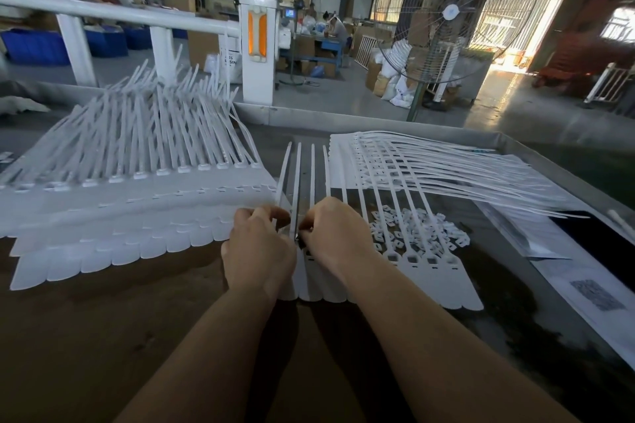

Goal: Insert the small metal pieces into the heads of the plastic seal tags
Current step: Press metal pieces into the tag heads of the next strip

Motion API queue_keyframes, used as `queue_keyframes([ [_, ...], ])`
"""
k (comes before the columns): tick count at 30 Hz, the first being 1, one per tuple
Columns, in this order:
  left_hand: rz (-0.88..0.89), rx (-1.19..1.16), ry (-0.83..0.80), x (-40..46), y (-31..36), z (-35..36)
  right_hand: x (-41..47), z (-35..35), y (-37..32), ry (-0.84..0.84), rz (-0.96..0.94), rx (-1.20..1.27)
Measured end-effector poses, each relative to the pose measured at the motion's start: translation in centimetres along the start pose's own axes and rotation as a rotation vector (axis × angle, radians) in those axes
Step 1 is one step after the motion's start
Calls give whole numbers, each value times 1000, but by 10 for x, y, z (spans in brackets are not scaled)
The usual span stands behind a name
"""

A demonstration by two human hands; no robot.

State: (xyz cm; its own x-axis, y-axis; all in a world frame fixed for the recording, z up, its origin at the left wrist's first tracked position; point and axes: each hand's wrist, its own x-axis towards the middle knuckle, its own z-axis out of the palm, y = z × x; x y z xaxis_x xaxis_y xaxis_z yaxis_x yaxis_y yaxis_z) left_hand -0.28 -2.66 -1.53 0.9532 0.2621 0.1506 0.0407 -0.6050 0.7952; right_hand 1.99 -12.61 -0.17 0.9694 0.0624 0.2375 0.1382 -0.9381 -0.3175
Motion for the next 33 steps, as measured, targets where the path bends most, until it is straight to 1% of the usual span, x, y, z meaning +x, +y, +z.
queue_keyframes([
  [5,7,9,-1,1,0,0,-3,0,1,28,-2,29],
  [12,18,8,7,2,-1,3,-2,0,-6,6,-5,33],
  [17,13,8,8,2,-1,2,-1,-3,-3,-18,32,112],
  [25,22,-32,-8,1,-1,2,-13,-26,18,169,78,406],
  [29,33,-52,-20,0,-2,1,-31,-46,53,214,127,475],
  [33,39,-48,-18,0,0,2,-52,-61,96,255,248,469],
])
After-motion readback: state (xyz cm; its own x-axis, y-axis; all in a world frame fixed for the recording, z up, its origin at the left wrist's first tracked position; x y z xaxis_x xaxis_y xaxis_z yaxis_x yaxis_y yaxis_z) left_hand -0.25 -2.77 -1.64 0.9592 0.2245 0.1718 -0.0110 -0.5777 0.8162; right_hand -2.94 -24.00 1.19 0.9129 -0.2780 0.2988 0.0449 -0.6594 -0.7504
